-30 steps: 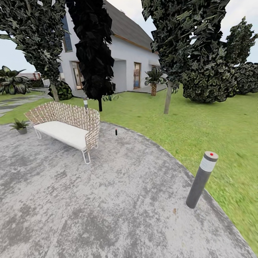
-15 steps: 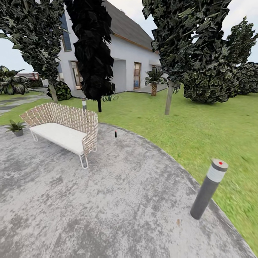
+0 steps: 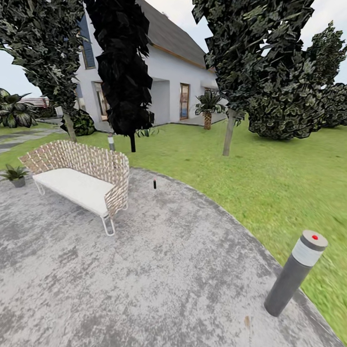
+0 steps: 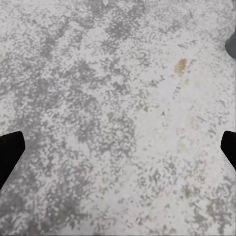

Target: Pick up the pesticide atomizer in the garden and spray insectifuge to fully cover both potted plants in the garden.

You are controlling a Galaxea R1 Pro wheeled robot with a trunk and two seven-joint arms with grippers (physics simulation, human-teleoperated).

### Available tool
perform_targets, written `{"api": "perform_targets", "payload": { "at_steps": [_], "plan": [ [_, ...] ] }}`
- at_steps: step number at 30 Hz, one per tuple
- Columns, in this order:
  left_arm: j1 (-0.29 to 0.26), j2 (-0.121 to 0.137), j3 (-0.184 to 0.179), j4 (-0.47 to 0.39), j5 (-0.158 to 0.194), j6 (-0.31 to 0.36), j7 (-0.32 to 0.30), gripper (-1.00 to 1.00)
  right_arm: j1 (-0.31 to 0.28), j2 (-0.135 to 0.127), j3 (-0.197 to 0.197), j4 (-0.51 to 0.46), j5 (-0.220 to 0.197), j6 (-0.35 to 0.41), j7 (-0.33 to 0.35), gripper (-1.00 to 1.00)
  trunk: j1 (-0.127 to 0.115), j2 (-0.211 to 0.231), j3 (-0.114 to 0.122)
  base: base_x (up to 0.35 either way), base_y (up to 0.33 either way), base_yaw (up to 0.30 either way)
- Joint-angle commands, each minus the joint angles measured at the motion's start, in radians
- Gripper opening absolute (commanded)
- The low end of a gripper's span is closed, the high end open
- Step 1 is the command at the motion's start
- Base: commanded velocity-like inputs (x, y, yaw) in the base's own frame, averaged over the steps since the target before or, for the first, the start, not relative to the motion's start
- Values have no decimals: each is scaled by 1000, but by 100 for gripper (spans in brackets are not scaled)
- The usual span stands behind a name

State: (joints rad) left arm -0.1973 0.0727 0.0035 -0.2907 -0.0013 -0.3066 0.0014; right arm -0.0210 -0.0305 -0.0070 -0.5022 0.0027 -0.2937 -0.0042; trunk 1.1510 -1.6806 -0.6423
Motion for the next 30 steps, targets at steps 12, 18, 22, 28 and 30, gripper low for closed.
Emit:
{"api": "perform_targets", "payload": {
  "at_steps": [12,18,22,28,30],
  "plan": [
    [-1,3,1,1,0,-4,0,100,-1,1,-1,1,-1,-4,0,100,1,0,-1,340,0,0],
    [-1,4,1,1,1,-5,0,100,-1,1,-1,1,-1,-4,0,100,1,0,-1,339,0,0],
    [-1,4,1,1,0,-5,0,100,-1,1,-1,1,-1,-4,0,100,1,0,-1,339,-37,0],
    [-1,4,14,1,1,-4,-1,100,-1,1,-1,1,-1,-4,0,100,1,0,-1,339,-77,0],
    [-1,4,19,1,0,-5,-2,100,-1,1,-1,1,-1,-4,0,100,1,0,-1,339,-86,0]
  ]
}}
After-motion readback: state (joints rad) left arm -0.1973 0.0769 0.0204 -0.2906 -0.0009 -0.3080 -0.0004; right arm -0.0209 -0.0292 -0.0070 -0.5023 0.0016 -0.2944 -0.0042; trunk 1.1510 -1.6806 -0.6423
